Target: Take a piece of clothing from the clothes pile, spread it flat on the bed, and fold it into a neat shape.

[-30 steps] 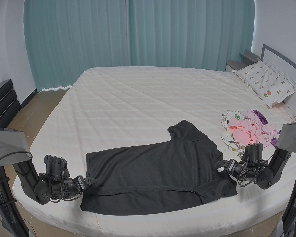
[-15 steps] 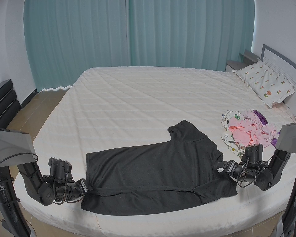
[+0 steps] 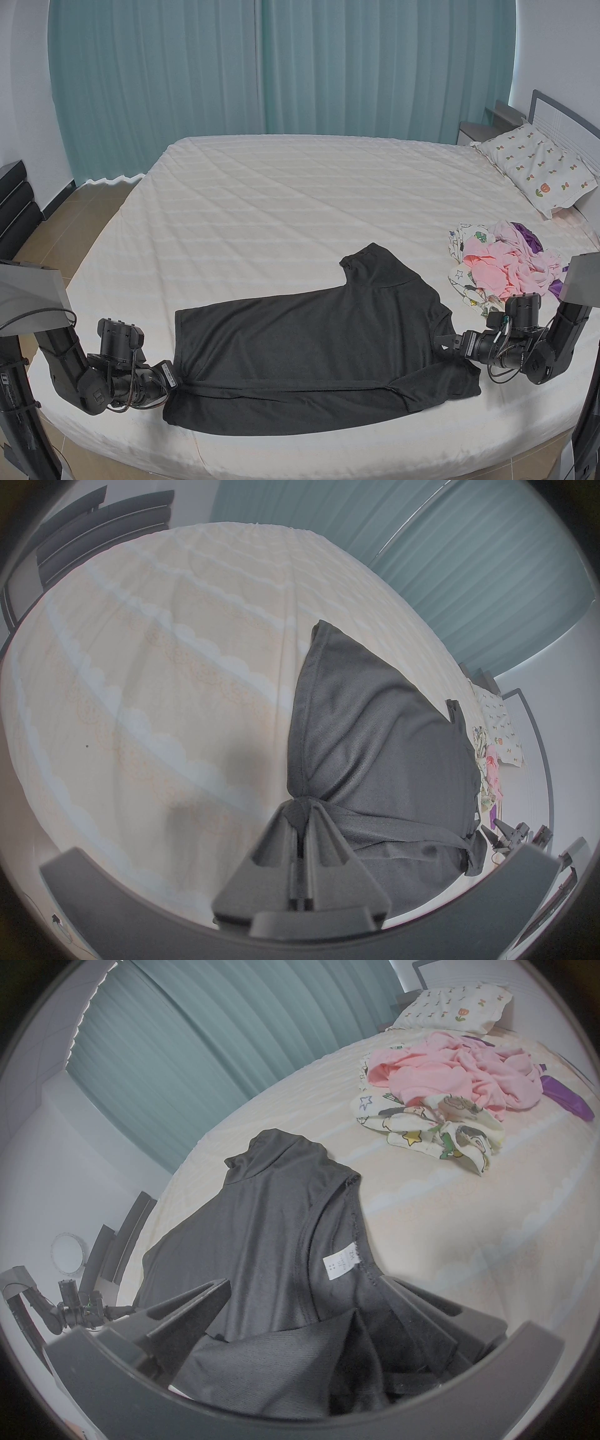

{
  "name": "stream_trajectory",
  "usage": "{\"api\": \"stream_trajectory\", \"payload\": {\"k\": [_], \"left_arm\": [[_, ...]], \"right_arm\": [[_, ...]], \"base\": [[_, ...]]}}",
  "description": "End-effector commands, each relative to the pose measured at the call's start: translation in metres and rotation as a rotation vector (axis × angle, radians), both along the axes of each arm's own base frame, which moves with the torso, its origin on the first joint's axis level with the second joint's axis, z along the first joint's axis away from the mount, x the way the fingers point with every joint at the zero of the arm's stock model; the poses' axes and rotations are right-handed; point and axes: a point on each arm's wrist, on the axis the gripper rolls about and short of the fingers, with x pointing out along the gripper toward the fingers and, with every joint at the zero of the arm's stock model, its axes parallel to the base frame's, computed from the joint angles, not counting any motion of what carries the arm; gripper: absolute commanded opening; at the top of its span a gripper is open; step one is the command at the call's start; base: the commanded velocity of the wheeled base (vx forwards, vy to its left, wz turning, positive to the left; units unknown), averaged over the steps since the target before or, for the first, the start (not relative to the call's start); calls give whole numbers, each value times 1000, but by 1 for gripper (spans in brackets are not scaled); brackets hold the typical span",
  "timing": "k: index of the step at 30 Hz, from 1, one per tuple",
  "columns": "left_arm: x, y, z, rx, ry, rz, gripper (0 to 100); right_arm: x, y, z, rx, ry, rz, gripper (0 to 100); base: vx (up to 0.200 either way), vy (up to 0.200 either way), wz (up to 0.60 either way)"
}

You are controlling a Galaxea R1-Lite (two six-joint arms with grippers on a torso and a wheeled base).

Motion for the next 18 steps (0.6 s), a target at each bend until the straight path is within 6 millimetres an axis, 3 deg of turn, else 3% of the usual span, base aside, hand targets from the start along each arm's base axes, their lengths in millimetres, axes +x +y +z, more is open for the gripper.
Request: {"api": "stream_trajectory", "payload": {"k": [1, 18], "left_arm": [[1, 3, -1, -2, 2, 15, 0], [2, 4, -1, -6, 4, 16, 0]], "right_arm": [[3, -6, -16, 14, 40, 30, 100], [4, -4, -38, 96, 99, 148, 100]], "base": [[0, 0, 0], [0, 0, 0]]}}
